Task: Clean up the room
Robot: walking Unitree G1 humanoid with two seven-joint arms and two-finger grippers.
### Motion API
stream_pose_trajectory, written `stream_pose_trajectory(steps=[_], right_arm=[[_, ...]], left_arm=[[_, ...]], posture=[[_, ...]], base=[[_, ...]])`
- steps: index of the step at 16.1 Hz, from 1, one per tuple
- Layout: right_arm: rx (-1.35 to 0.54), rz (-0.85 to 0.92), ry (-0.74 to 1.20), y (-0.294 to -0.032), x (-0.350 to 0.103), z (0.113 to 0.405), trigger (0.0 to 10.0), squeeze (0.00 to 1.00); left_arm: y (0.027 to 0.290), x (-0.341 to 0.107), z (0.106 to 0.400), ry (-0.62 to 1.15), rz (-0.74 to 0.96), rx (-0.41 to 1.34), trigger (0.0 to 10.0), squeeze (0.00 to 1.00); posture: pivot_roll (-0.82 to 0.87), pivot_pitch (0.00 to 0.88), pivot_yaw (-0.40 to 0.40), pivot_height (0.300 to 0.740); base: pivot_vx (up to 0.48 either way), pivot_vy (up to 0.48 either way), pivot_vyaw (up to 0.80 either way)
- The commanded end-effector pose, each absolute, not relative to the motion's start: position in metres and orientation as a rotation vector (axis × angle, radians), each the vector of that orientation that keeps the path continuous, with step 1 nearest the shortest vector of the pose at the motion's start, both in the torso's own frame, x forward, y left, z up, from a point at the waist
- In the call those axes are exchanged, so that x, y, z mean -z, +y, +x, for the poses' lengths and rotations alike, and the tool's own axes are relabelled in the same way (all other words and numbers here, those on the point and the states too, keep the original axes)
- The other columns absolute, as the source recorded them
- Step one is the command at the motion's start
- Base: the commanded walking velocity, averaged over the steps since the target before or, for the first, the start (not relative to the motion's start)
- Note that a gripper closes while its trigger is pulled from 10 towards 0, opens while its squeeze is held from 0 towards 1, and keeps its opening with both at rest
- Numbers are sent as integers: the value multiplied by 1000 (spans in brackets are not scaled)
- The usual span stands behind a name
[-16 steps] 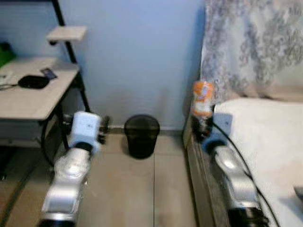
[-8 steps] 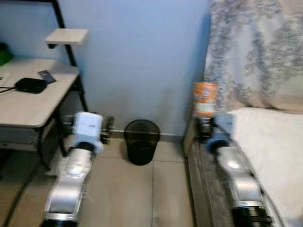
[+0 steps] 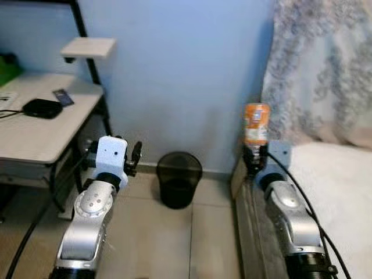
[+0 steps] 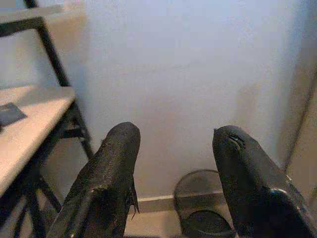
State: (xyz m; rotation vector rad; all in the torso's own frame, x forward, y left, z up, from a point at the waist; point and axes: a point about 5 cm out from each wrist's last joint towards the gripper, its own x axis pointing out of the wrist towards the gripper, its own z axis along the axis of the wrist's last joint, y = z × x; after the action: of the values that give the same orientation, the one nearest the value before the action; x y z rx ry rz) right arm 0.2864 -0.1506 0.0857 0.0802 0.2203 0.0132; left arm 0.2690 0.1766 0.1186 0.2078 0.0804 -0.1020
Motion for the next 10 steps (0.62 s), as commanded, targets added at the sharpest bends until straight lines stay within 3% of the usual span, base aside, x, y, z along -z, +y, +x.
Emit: stream_pose_trajectory(steps=[1,10], right_arm=[[-38,85,202,-142,-91,290,10000,0],[-32,82,208,-143,-90,290,10000,0]], left_arm=[[181,-122,270,79,213,85,10000,0],[181,-122,272,80,218,97,10000,0]], posture=[[43,0,-39,740],[43,0,-37,740]], base=[[296,0,0],[297,0,0]])
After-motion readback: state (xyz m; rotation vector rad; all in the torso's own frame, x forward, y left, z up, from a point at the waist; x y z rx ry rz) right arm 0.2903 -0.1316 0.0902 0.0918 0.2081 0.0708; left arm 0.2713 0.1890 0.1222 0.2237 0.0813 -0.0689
